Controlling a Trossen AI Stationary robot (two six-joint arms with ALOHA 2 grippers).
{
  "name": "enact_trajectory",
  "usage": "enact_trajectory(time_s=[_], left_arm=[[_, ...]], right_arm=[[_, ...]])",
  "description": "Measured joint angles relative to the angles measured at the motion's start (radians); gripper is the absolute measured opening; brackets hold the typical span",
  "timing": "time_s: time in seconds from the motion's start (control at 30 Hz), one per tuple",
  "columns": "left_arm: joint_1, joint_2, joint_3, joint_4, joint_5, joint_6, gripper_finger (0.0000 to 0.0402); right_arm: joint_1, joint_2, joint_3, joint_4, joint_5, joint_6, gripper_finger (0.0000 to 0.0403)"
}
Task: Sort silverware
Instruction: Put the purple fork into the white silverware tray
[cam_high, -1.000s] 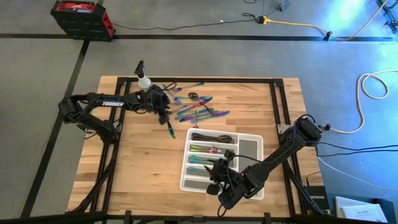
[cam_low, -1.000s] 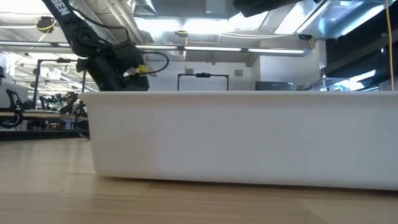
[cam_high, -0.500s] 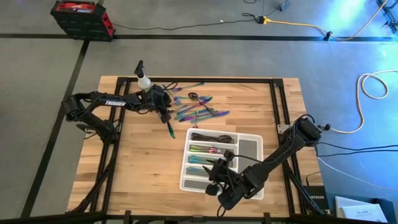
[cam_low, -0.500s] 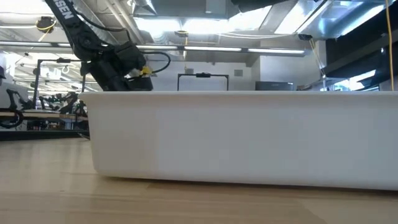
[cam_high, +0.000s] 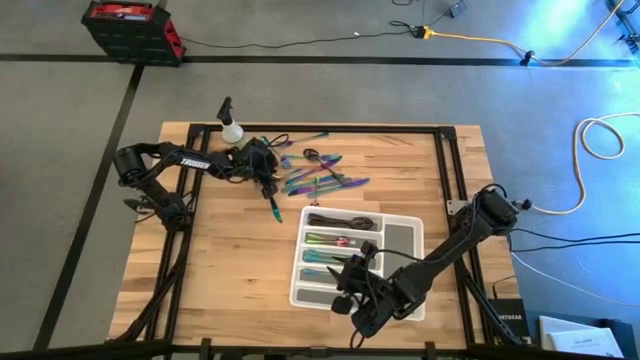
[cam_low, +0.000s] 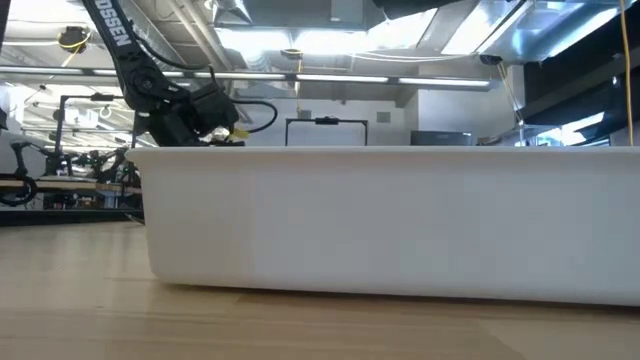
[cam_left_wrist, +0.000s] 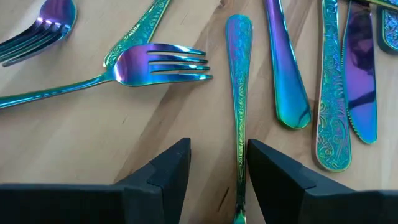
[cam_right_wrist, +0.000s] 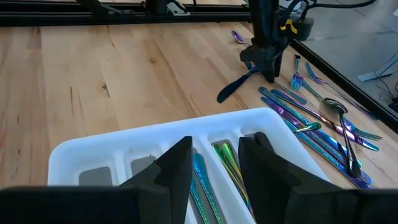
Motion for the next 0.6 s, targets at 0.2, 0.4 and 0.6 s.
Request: enact_trajectory(time_s=[0.2, 0.4, 0.6], left_arm=[[-0.004, 0.009, 0.001, 0.001, -0.001, -0.001, 0.0139], [-0.010, 0.008, 0.004, 0.007, 0.001, -0.013, 0.0085], [-0.010, 0.009, 0.003, 0.029, 0.006, -0.057, 0.0048]], right_arm=[[0.000, 0.000, 0.000, 0.001, 0.000, -0.015, 0.0115], [0.000, 0.000, 0.000, 0.000, 0.000, -0.016, 0.0115], [0.000, 0.000, 0.000, 0.000, 0.001, -0.016, 0.0115]])
